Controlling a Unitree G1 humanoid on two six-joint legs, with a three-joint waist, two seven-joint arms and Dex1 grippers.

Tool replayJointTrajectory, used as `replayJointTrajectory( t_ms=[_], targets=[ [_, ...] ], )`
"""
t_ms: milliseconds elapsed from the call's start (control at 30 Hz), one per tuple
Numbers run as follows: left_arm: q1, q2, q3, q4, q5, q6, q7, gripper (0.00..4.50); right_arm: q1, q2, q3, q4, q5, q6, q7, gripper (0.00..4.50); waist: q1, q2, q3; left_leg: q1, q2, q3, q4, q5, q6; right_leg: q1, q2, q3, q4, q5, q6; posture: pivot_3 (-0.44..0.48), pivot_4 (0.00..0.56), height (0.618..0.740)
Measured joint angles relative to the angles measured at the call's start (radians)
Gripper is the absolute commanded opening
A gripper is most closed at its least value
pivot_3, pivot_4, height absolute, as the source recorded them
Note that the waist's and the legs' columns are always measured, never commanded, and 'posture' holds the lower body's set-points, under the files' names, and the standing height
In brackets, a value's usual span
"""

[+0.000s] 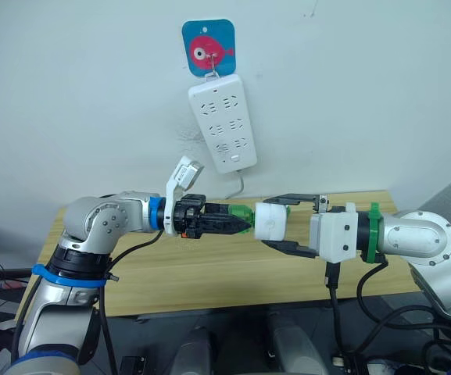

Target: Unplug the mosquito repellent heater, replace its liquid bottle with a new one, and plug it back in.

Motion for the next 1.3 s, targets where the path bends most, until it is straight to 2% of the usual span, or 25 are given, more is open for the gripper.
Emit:
replayJointTrajectory(
  t_ms=[200, 367, 467, 600, 733, 867, 1067, 1300],
  targets=[
    [0.001, -0.01, 0.0, 0.001, 0.02, -0.006, -0.01, 2.26, 0.0, -0.002, 0.0, -0.001, 0.0, 0.01, 0.002, 2.94, -0.001, 0.0, 0.0, 0.0, 0.0, 0.0, 0.0, 0.0, 0.0, 0.0, 0.0, 0.0, 0.0, 0.0, 0.0, -0.204, 0.154, 0.74],
    [0.01, -0.012, 0.0, 0.001, 0.03, -0.011, -0.021, 2.26, 0.001, 0.002, -0.004, -0.024, 0.037, 0.041, 0.003, 4.49, -0.002, 0.0, 0.0, 0.0, 0.0, -0.001, 0.0, 0.0, 0.0, 0.0, 0.0, 0.0, 0.0, 0.0, 0.0, -0.21, 0.153, 0.74],
    [0.017, -0.018, -0.001, 0.002, 0.035, -0.016, -0.025, 2.26, 0.052, -0.053, -0.061, -0.037, 0.064, 0.047, 0.032, 4.5, 0.002, 0.0, 0.0, 0.0, -0.001, -0.001, 0.0, 0.0, 0.0, 0.001, 0.0, -0.001, 0.0, 0.0, 0.0, -0.214, 0.154, 0.74],
    [0.031, -0.01, -0.005, 0.009, 0.054, -0.025, -0.035, 2.26, 0.231, -0.166, -0.219, -0.038, 0.129, 0.046, 0.123, 4.5, 0.005, 0.0, 0.0, 0.0, -0.001, 0.002, 0.0, 0.0, 0.0, 0.002, 0.0, 0.0, -0.001, 0.0, 0.0, -0.221, 0.154, 0.74],
    [0.032, -0.006, -0.005, 0.007, 0.041, 0.006, -0.073, 2.26, 0.232, -0.171, -0.272, 0.042, 0.169, 0.068, 0.138, 3.63, -0.008, 0.0, 0.0, 0.005, 0.0, 0.005, 0.0, 0.0, 0.0, 0.005, 0.001, 0.001, 0.0, 0.0, 0.0, -0.229, 0.152, 0.74],
    [0.03, -0.007, -0.008, -0.003, 0.002, 0.064, -0.095, 2.26, 0.086, -0.111, -0.211, 0.133, 0.184, 0.146, 0.113, 2.11, -0.032, 0.0, 0.0, 0.011, 0.001, 0.005, -0.001, 0.0, 0.0, 0.01, 0.002, 0.001, 0.0, -0.001, 0.0, -0.228, 0.151, 0.74],
    [0.026, -0.005, 0.003, -0.014, -0.073, 0.156, -0.091, 2.26, -0.029, -0.004, -0.068, 0.24, 0.17, 0.197, 0.11, 0.03, -0.043, 0.0, 0.0, 0.01, 0.001, 0.001, -0.001, 0.0, 0.0, 0.01, 0.002, 0.0, 0.0, -0.001, 0.0, -0.221, 0.15, 0.74],
    [0.026, -0.037, 0.052, -0.02, -0.154, 0.23, -0.031, 2.26, -0.037, 0.06, -0.018, 0.144, 0.286, 0.347, 0.104, 0.0, -0.04, 0.0, 0.0, 0.01, 0.001, -0.004, -0.001, 0.0, 0.0, 0.01, -0.001, 0.0, 0.0, -0.001, 0.0, -0.205, 0.152, 0.74]
  ],
)
